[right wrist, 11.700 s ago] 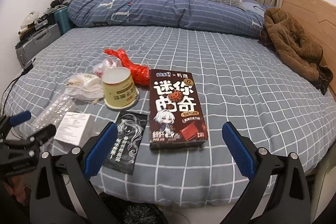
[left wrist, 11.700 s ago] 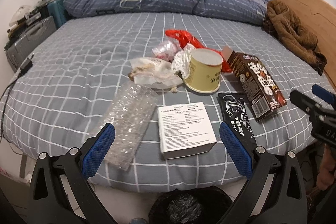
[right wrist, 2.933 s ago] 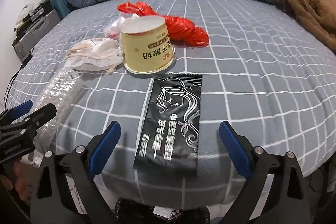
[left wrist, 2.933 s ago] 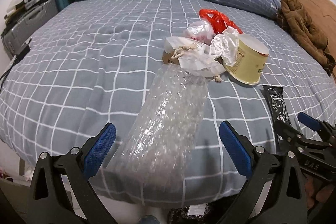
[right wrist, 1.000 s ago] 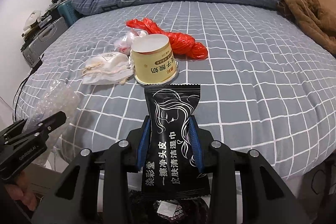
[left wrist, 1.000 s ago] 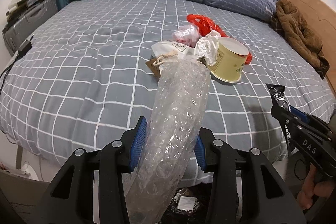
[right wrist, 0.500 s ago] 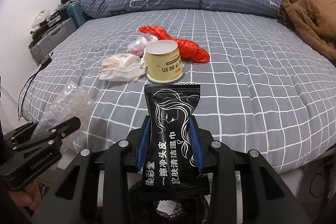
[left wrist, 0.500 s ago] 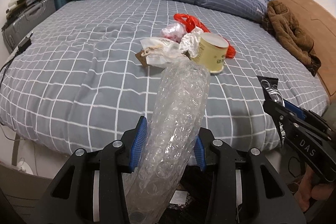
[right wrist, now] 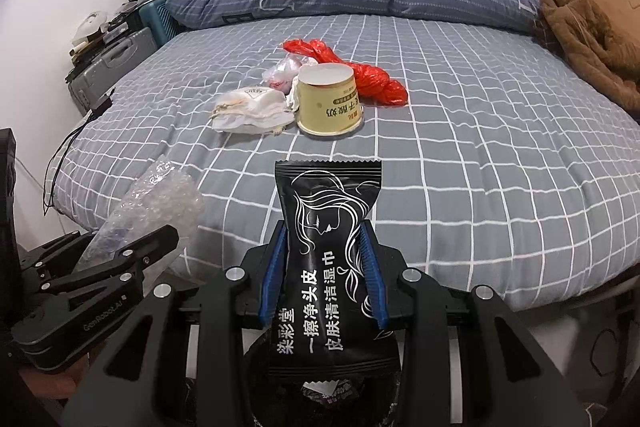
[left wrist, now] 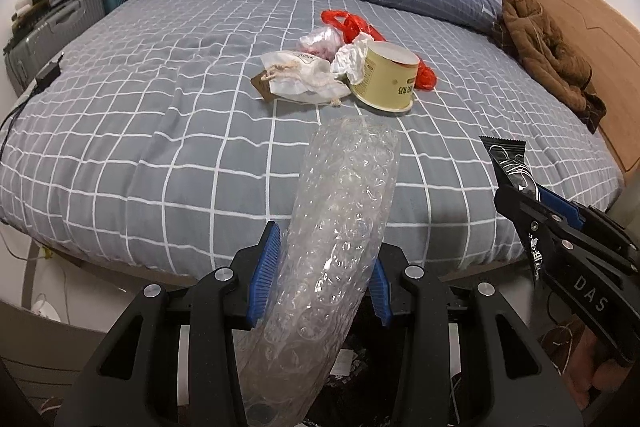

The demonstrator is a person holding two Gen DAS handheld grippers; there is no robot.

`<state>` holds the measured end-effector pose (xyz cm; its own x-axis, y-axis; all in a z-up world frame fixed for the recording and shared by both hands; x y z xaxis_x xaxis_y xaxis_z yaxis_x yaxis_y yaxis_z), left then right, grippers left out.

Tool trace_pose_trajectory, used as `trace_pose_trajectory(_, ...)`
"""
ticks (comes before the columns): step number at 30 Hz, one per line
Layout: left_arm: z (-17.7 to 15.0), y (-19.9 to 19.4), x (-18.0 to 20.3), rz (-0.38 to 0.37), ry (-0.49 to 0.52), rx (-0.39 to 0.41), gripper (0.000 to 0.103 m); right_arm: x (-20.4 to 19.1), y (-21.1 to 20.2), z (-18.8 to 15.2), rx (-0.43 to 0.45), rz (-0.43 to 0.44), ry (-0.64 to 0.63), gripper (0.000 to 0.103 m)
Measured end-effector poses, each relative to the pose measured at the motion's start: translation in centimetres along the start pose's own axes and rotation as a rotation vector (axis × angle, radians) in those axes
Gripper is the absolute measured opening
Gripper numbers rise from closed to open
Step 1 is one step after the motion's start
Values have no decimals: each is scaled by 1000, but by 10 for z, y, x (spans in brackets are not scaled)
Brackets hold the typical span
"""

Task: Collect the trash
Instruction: 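Carry the wipe packet and bubble-wrap bag off the bed over the trash bin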

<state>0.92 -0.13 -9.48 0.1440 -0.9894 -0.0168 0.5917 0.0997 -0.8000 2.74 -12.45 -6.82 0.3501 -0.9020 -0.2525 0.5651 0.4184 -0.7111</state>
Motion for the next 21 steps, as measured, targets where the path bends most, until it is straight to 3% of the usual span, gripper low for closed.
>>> trace_pose_trajectory(21, -54, 2, 1, -5, 0, -77, 40, -2, -2, -45, -59, 7, 33, 35)
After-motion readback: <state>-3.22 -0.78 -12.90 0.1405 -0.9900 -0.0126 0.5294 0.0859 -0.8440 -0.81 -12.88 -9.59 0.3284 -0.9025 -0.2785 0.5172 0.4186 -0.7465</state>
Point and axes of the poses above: each gripper's, at about its wrist camera, not at the fingertips, and y roughly the way its jaws point, x to its right, z to its top, the point moved 7 cm from there along y, roughly the way its jaws point, and after that the axes turned 9 degrees about z, right-handed, at the moved point
